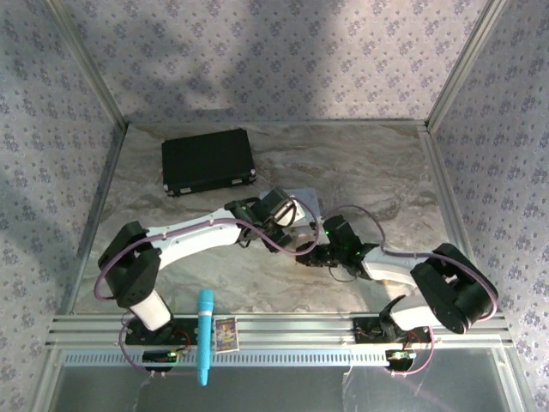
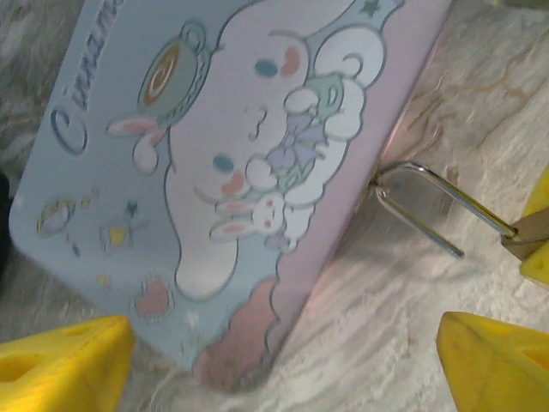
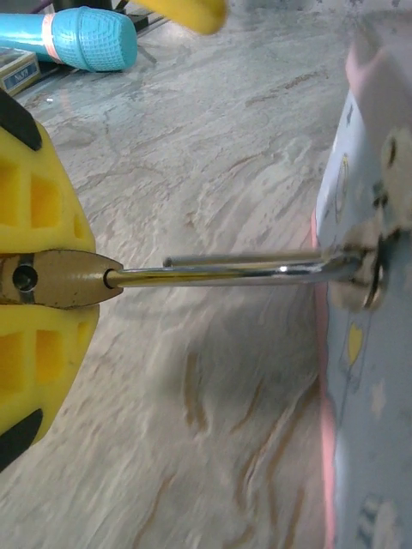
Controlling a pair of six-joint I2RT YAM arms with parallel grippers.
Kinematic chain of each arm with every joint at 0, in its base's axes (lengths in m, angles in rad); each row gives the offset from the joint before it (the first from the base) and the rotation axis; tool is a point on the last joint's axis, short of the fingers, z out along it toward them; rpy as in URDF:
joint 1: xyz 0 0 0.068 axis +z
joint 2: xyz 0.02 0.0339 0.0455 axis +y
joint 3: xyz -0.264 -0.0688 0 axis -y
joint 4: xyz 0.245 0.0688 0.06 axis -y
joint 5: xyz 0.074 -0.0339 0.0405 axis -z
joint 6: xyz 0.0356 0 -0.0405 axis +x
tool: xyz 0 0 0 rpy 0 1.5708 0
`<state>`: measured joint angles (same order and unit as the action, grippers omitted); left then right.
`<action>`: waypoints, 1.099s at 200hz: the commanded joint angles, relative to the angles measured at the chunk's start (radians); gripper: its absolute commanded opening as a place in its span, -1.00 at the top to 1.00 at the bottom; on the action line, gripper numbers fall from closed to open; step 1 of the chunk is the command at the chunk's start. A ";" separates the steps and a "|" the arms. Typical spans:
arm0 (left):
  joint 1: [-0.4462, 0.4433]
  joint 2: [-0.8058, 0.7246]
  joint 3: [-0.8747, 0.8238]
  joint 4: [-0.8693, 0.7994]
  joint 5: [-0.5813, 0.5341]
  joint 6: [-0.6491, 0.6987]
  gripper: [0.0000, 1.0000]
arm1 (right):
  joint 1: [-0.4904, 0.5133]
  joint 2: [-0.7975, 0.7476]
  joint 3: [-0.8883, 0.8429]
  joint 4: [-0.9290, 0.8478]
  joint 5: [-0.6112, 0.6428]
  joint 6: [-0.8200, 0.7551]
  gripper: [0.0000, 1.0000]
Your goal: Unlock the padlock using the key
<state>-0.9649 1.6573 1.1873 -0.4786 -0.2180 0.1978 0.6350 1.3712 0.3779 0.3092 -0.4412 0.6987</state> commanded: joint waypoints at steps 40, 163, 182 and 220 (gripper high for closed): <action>-0.070 0.089 0.003 0.015 -0.046 0.092 -0.41 | -0.068 0.026 -0.066 0.068 -0.070 0.015 0.95; -0.131 0.183 -0.098 0.000 -0.140 -0.093 0.21 | -0.017 -0.078 -0.114 0.246 0.216 0.225 1.00; -0.140 0.198 -0.101 0.003 -0.146 -0.098 0.23 | -0.015 -0.068 -0.098 0.265 0.219 0.241 1.00; -0.147 0.211 -0.107 0.020 -0.121 -0.135 0.29 | -0.007 -0.025 -0.091 0.331 0.274 0.283 1.00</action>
<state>-1.1019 1.7809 1.1519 -0.3214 -0.4904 0.1211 0.6327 1.3281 0.2543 0.5419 -0.2649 0.9325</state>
